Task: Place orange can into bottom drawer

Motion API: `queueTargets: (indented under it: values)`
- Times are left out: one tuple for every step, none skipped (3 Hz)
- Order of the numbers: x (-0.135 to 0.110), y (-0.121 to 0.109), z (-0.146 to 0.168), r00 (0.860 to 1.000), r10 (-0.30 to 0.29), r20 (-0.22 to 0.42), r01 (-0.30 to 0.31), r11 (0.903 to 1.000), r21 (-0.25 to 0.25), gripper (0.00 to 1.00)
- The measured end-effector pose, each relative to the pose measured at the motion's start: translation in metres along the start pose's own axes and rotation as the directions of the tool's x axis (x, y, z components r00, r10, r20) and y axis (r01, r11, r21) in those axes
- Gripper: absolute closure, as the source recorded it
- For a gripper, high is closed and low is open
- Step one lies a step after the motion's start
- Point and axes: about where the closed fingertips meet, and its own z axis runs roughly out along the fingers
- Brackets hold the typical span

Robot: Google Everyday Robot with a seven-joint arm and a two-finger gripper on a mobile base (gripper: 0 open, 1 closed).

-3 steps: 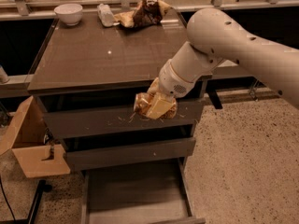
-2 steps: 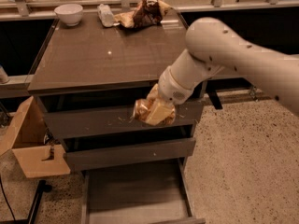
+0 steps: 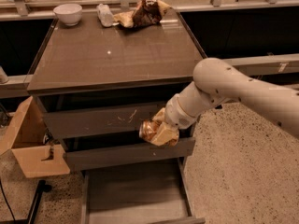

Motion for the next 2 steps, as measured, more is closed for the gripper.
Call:
queueTargets:
  values:
    - [0.028,0.009,0.041,0.999,-0.008,0.031,0.008,1.0000,-0.004,1.00]
    - [0.051,0.015,0.074,0.998,-0.052,0.044,0.052,0.9986,0.010,1.00]
